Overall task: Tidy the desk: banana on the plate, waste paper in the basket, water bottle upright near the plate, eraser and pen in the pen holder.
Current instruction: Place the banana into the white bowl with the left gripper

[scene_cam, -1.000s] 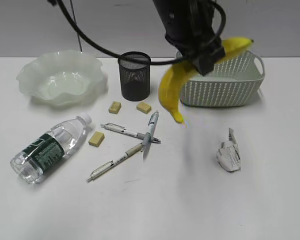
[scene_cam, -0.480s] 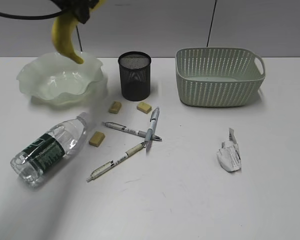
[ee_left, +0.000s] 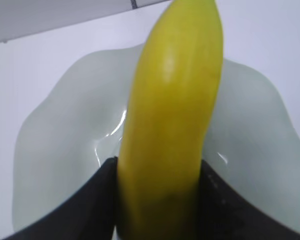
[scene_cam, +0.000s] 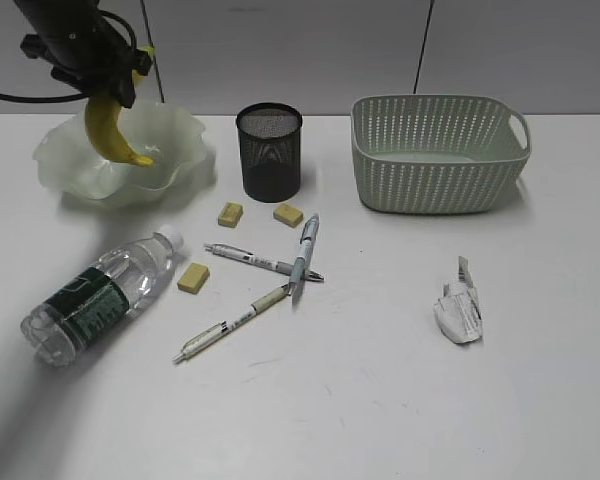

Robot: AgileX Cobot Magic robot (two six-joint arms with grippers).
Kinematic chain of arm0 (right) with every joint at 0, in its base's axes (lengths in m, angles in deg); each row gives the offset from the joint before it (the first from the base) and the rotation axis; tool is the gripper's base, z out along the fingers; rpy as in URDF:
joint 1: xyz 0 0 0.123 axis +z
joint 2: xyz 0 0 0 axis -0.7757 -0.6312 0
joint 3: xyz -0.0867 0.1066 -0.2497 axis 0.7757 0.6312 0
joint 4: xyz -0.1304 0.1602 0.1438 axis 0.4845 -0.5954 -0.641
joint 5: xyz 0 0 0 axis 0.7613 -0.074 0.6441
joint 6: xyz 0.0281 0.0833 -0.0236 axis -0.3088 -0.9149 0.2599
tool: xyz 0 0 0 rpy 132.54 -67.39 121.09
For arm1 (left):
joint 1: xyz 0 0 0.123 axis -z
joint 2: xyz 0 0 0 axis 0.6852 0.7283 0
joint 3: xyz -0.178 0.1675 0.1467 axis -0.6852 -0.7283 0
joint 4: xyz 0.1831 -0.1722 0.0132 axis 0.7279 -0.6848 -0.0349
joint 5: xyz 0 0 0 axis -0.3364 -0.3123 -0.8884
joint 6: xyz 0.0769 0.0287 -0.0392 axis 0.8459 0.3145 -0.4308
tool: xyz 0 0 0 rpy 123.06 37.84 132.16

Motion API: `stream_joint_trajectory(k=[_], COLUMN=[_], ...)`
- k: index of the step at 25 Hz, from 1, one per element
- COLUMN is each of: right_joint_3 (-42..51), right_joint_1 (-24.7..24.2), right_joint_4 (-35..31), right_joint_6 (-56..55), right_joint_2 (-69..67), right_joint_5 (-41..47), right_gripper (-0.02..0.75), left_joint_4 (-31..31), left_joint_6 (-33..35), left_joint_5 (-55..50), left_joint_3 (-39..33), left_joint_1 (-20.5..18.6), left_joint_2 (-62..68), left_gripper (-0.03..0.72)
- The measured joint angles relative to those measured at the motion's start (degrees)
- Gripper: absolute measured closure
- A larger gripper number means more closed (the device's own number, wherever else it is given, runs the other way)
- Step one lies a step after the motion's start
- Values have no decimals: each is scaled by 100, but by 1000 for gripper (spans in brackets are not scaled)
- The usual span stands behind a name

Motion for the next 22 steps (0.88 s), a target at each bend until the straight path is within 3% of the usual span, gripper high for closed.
stream_joint_trajectory(k=[5,12,22], right_joint_3=[0,0,0], right_joint_1=[0,0,0], right_joint_4=[0,0,0], right_joint_6=[0,0,0], right_joint_2=[0,0,0], right_joint_5=[0,0,0], right_gripper=[265,265,265], left_joint_4=[0,128,234], left_joint_6=[-497,-901,-901], left_joint_5=[112,86,-827], left_joint_3=[0,0,0], left_joint_1=[-11,-11,-11], left_joint_2=[180,202,-696], left_gripper=[359,178,159])
